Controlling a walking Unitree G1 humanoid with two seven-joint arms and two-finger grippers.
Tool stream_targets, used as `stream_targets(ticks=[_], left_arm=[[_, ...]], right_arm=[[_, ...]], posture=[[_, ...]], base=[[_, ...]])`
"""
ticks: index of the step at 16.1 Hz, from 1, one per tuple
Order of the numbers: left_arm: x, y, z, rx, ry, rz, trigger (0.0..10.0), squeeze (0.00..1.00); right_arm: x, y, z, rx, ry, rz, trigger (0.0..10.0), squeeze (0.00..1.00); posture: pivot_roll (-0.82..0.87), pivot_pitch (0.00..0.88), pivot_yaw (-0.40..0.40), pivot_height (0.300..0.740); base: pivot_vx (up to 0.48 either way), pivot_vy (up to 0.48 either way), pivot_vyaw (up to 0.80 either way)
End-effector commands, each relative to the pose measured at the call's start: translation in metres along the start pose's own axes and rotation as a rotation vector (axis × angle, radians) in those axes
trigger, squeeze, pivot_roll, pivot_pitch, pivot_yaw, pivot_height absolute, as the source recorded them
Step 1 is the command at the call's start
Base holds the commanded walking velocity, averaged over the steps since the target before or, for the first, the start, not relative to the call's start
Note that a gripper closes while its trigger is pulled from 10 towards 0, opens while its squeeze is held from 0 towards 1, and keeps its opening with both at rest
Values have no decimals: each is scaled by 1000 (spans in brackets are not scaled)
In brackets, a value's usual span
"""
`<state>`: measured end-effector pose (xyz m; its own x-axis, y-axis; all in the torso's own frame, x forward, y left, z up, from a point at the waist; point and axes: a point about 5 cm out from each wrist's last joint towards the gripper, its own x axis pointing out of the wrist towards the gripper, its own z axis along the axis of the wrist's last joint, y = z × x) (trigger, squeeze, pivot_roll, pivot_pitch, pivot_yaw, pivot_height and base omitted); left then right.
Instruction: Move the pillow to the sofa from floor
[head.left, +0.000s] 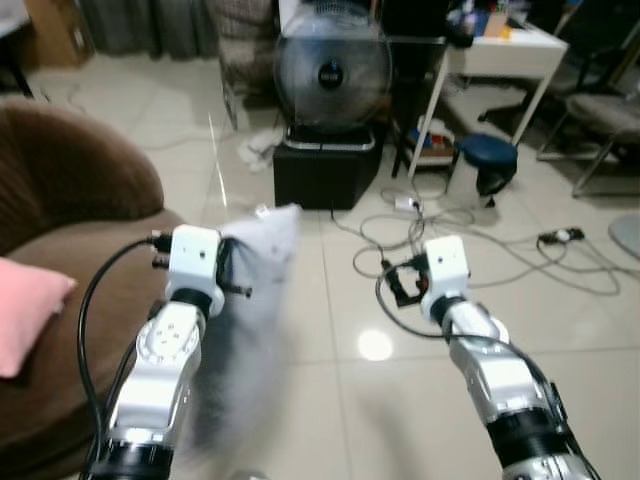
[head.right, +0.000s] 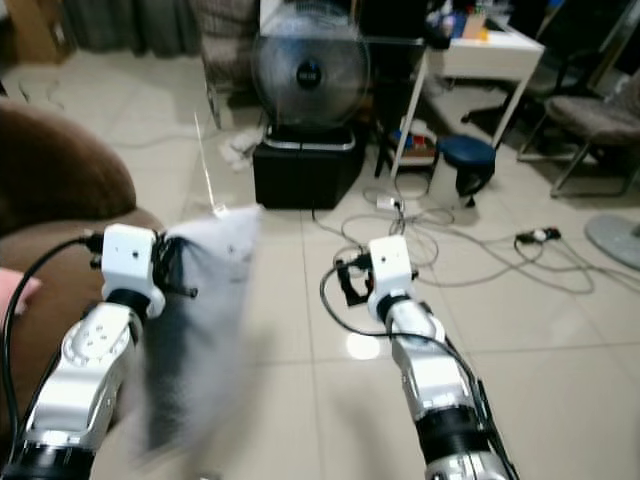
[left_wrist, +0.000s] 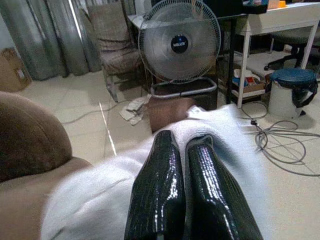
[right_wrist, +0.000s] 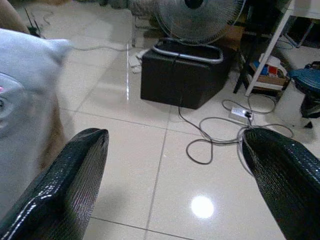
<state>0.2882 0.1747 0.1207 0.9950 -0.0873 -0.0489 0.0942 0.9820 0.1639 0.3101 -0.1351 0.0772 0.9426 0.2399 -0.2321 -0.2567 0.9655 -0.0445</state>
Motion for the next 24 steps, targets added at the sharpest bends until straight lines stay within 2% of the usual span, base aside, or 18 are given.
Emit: stream_targets(ticks=[1, 7, 10, 20, 22, 24], left_arm=[[5, 6, 14, -1, -58, 0, 10000, 0], [7, 5, 17, 9, -83, -26, 10000, 0], [6, 6, 17, 4, -87, -25, 10000, 0], [3, 6, 15, 6, -88, -15, 10000, 0], [3, 7, 15, 8, -87, -6, 10000, 0], [2, 9, 16, 11, -90, 4, 10000, 0]], right_arm=[[-1, 2, 4, 5, -18, -13, 10000, 0], [-5, -2, 2, 48, -23, -43, 10000, 0], [-6, -3, 2, 44, -24, -44, 10000, 0], [-8, -5, 2, 13, -17, -38, 10000, 0], [-7, -4, 3, -25, -14, -21, 10000, 0], [-7, -4, 3, -21, -13, -17, 10000, 0]], posture=[[157, 0, -2, 740], [137, 0, 21, 740], [134, 0, 21, 740], [145, 0, 3, 740], [145, 0, 3, 740], [145, 0, 3, 740]], base=[[0, 0, 0], [40, 0, -94], [291, 0, -638], [331, 0, 0], [345, 0, 0], [349, 0, 647]])
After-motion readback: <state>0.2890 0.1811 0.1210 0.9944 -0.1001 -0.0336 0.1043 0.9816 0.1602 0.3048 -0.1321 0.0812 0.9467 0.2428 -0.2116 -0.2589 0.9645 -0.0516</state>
